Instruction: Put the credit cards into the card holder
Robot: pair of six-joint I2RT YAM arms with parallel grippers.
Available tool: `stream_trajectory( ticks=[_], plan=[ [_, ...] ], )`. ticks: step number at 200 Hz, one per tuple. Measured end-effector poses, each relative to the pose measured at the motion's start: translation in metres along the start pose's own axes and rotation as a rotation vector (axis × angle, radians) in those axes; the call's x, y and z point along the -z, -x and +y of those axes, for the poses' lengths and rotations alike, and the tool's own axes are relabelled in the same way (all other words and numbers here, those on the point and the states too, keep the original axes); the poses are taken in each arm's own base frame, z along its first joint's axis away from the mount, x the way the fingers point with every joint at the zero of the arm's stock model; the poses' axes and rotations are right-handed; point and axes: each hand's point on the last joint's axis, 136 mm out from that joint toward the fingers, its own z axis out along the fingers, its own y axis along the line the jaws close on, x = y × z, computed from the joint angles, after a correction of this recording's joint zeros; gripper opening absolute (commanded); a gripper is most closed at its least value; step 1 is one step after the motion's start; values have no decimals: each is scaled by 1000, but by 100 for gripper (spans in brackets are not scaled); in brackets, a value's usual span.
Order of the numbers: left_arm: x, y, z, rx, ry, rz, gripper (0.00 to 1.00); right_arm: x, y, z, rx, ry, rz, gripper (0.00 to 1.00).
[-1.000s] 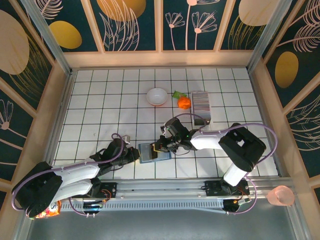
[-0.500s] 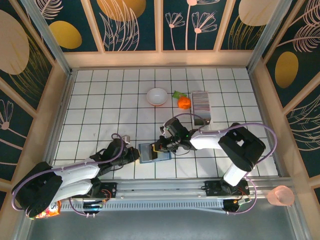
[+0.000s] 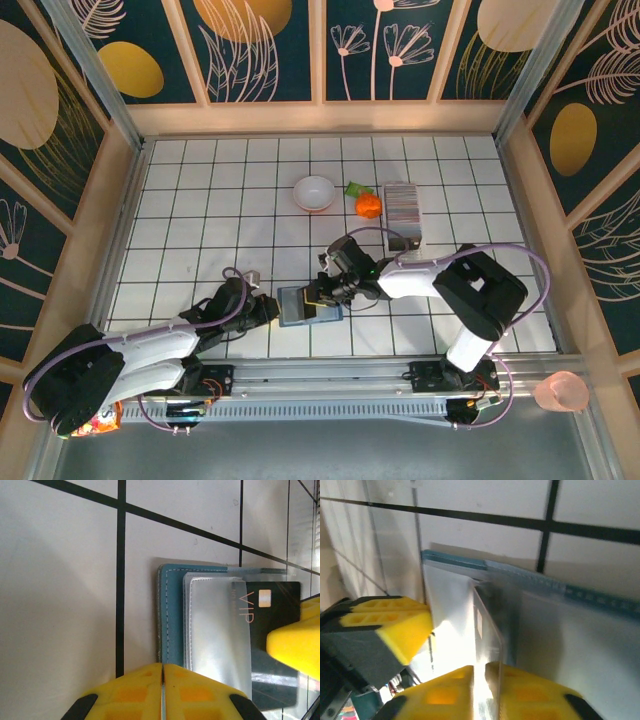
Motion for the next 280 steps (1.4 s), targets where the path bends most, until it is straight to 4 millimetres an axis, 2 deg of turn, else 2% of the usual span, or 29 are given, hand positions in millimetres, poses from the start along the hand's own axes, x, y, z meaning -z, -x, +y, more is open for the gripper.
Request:
stream_trajectory(
  ticks=[19, 59, 88, 141, 188, 242, 262, 280],
  plan=[
    [0, 0, 0, 0, 0, 0, 9, -1, -2, -3, -1, -44, 0, 34],
    [0, 0, 0, 0, 0, 0, 9, 3, 8, -3, 19, -129, -32, 35],
    [0, 0, 0, 0, 0, 0, 9, 3, 9, -6, 33, -194, -36, 40],
    [0, 0, 0, 0, -1, 0, 8, 0, 6, -7, 53, -260, -33, 37],
    [0, 0, 0, 3, -1, -1, 8, -18, 2, 7, 86, -259, -12, 35],
    [1, 0, 0, 7, -3, -2, 8, -18, 3, 7, 97, -281, -36, 39],
    [1, -1, 1, 6, -7, -4, 8, -14, 2, 7, 100, -296, -44, 37],
    [2, -1, 1, 6, -8, -5, 8, -11, 2, 6, 100, -307, -50, 32]
  ],
)
